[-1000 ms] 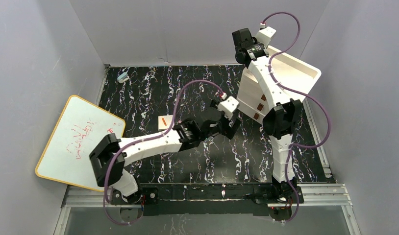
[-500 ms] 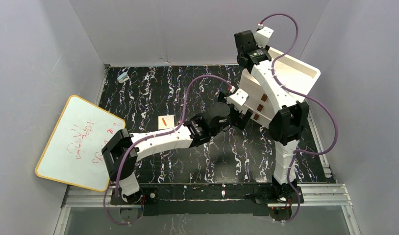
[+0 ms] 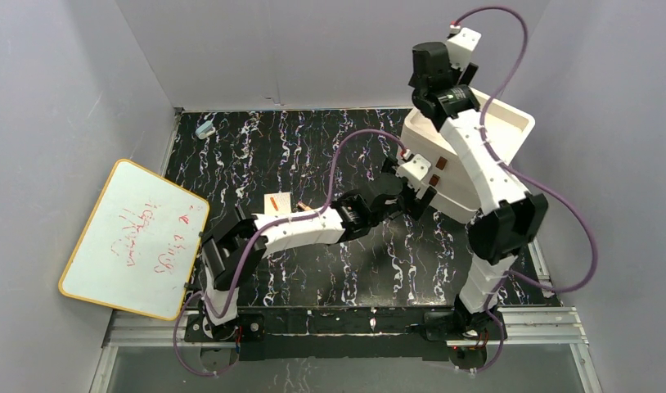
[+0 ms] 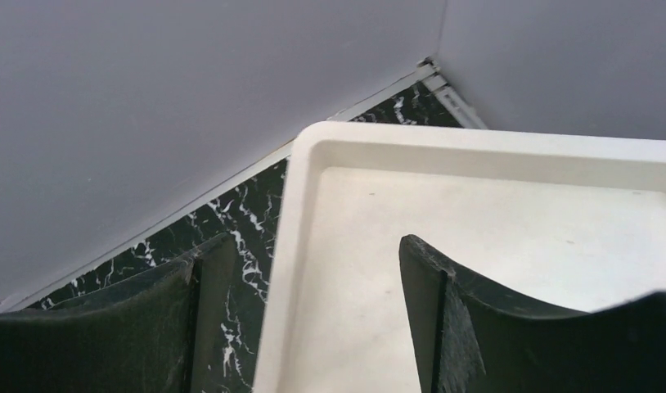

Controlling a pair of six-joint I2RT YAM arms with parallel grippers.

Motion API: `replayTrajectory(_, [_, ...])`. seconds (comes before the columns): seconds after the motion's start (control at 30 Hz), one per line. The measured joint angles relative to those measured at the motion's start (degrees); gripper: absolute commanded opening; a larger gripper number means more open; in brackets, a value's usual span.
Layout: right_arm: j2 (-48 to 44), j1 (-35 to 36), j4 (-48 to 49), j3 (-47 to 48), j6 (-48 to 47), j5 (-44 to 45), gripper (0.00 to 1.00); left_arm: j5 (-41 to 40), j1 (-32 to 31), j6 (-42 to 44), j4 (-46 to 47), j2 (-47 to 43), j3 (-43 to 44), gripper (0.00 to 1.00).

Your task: Organize the makeup

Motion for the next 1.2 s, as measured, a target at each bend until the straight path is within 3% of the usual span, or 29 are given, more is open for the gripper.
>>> replayTrajectory(0.2, [-12.7, -2.8, 1.4, -9.7, 0.0, 4.1, 0.80, 0.5, 0.0, -0.4, 4.5, 2.8, 1.1, 0.73])
replayTrajectory(0.37, [-18.9, -7.7, 0.0, -15.4, 1.7, 4.7, 0.80, 1.1, 0.0, -1.3, 8.3, 5.0, 3.8, 0.69])
replayTrajectory(0.67, [-22.1, -14.5, -5.1, -23.1, 4.2, 4.4, 0.77, 3.3, 0.0, -4.4, 12.6, 10.0, 9.0, 0.67])
replayTrajectory(1.2, [-28.7, -22.7, -9.7, -32.0, 7.8, 0.8, 0.70, 3.1, 0.3, -7.1, 17.1, 15.1, 12.3, 0.44])
